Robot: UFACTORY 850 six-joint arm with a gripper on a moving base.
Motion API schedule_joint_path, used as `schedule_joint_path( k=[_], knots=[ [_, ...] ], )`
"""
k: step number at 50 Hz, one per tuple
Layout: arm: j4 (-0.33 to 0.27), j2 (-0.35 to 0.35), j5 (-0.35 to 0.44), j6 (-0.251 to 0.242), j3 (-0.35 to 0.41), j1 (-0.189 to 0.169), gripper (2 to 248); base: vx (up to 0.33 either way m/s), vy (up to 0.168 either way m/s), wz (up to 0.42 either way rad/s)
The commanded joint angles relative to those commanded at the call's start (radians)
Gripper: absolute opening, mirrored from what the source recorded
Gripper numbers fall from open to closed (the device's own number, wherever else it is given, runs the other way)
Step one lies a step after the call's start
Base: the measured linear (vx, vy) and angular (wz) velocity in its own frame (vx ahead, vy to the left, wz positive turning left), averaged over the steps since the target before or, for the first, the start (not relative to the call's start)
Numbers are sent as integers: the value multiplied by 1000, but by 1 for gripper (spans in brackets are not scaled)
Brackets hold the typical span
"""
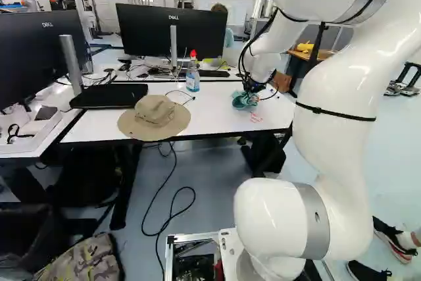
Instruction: Clean the table with the green towel
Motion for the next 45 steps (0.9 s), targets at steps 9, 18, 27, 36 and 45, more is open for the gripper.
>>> schedule_joint_path(
  k=[9, 18, 27, 36, 45],
  knots=[
    [0, 22, 0, 0, 4, 0, 27, 0, 0, 0],
    [0, 44, 0, 0, 7, 0, 27, 0, 0, 0],
    [0, 61, 0, 0, 8, 0, 27, 0, 0, 0],
    [0, 63, 0, 0, 11, 2, 27, 0, 0, 0],
    [0, 88, 0, 0, 39, 15, 27, 0, 0, 0]
  ],
)
